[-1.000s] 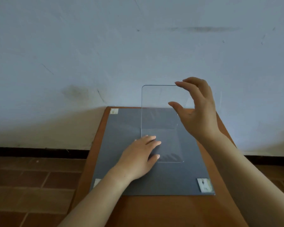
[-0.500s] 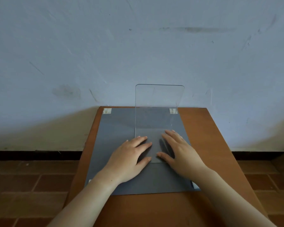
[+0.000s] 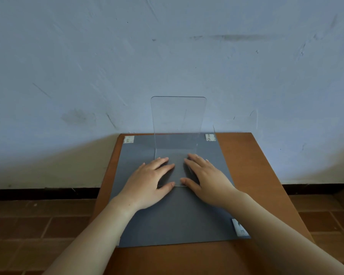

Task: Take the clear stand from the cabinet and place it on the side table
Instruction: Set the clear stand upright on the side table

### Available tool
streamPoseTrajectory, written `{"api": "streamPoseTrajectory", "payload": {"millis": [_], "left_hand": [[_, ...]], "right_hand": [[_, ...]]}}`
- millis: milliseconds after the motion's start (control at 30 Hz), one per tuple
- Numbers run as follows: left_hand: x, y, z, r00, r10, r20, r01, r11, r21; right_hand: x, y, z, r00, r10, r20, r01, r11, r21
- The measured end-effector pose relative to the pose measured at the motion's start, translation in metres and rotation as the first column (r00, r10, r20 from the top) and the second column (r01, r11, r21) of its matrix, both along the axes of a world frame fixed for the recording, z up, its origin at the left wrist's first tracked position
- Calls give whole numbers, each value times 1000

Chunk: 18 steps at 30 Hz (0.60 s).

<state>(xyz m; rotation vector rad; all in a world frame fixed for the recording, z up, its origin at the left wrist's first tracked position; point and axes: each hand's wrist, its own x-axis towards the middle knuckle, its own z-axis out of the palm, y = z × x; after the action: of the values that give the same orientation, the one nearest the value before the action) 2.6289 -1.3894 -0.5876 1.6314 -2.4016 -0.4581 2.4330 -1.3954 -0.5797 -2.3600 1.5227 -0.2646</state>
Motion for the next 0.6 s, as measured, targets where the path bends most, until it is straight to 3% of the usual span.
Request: {"api": "streamPoseTrajectory", "payload": {"millis": [133, 600], "left_hand": [[4, -2, -6, 993, 56, -102, -61, 997, -41], [10, -2, -17, 974, 77, -213, -98, 991, -89]], "right_hand": [[2, 0, -1, 1000, 19, -19, -19, 1000, 23], [10, -3, 2, 999, 23, -30, -22, 999, 38]]}}
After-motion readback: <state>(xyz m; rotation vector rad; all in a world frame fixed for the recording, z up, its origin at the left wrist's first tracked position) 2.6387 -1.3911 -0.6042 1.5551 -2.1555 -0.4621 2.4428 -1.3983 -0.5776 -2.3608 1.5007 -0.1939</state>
